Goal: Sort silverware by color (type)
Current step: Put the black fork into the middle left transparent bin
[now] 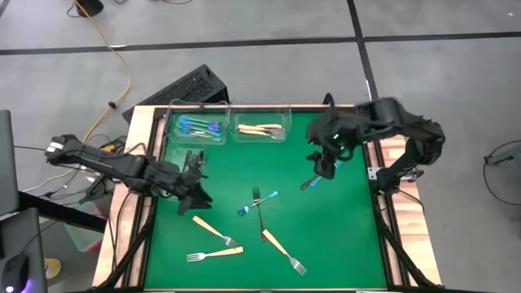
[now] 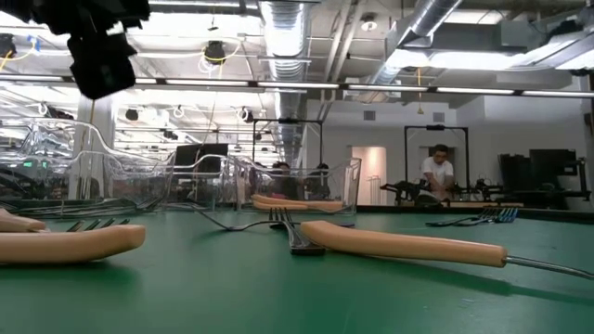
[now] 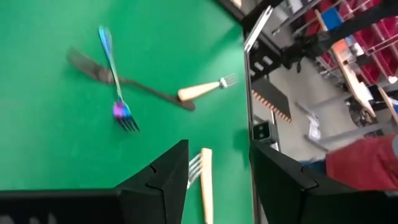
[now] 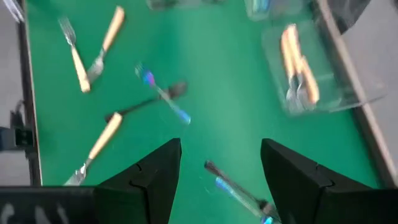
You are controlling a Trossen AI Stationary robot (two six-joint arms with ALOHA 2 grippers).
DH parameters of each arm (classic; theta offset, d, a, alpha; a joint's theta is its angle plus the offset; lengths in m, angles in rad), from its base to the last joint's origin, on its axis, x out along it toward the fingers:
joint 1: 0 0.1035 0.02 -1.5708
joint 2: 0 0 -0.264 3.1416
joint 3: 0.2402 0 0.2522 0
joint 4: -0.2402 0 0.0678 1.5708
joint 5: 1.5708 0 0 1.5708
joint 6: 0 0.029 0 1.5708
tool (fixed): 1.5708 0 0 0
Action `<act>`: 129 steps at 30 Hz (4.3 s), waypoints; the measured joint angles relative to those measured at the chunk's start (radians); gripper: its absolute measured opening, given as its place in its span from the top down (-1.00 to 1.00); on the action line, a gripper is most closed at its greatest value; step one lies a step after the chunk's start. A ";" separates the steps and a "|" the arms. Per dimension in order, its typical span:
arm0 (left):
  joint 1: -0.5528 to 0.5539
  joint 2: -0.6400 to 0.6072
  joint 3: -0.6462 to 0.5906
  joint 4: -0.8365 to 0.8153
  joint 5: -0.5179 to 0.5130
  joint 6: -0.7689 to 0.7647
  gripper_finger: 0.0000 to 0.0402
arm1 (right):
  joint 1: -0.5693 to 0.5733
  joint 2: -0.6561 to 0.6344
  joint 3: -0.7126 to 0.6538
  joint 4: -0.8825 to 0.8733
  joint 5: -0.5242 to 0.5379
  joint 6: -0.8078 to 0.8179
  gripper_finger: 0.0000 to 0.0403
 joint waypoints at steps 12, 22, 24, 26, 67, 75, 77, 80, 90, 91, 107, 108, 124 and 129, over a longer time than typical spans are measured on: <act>-0.025 0.282 0.004 0.265 -0.013 -0.255 0.24 | 0.199 -0.007 -0.458 0.059 0.095 0.285 -0.19; -0.025 0.414 0.004 0.588 -0.204 -0.376 0.24 | 0.292 -0.004 -0.892 0.652 0.087 0.486 -0.19; -0.029 0.425 0.016 0.708 -0.201 -0.282 0.24 | 0.301 -0.002 -0.950 0.819 0.081 0.485 -0.19; -0.038 0.431 0.052 0.837 -0.191 -0.158 0.24 | 0.305 -0.002 -0.997 0.997 0.071 0.464 -0.19; 0.176 0.838 1.019 -0.674 -0.241 0.435 0.24 | -0.274 0.060 -0.794 0.284 0.092 0.646 -0.08; 0.212 0.990 1.019 -0.501 0.012 0.516 0.24 | -0.292 0.061 -0.940 0.145 -0.044 0.717 -0.07; 0.217 0.994 1.019 -0.487 0.077 0.536 0.24 | -0.275 0.060 -0.984 0.207 -0.080 0.782 -0.07; 0.235 0.973 1.019 -0.504 0.118 0.578 0.24 | -0.237 0.060 -1.068 0.388 -0.113 0.906 -0.07; 0.428 0.646 1.018 -0.522 0.175 0.658 0.24 | -0.158 0.061 -1.251 0.807 -0.059 1.444 -0.07; 0.455 0.601 1.018 -0.491 0.176 0.655 0.24 | -0.151 0.061 -1.251 0.806 -0.032 1.499 -0.07; 0.641 0.127 1.020 -0.297 -0.070 0.853 0.24 | -0.173 0.061 -1.250 0.882 0.084 1.783 -0.07; 0.641 0.123 1.020 -0.311 -0.096 0.862 0.24 | -0.172 0.061 -1.250 0.855 0.083 1.817 -0.07; 0.617 0.124 0.949 -0.354 -0.146 0.863 0.24 | -0.179 0.029 -1.145 0.478 0.094 1.865 -0.07; 0.617 0.151 0.941 -0.354 -0.127 0.853 0.24 | -0.192 0.045 -1.159 0.516 0.091 1.867 -0.07</act>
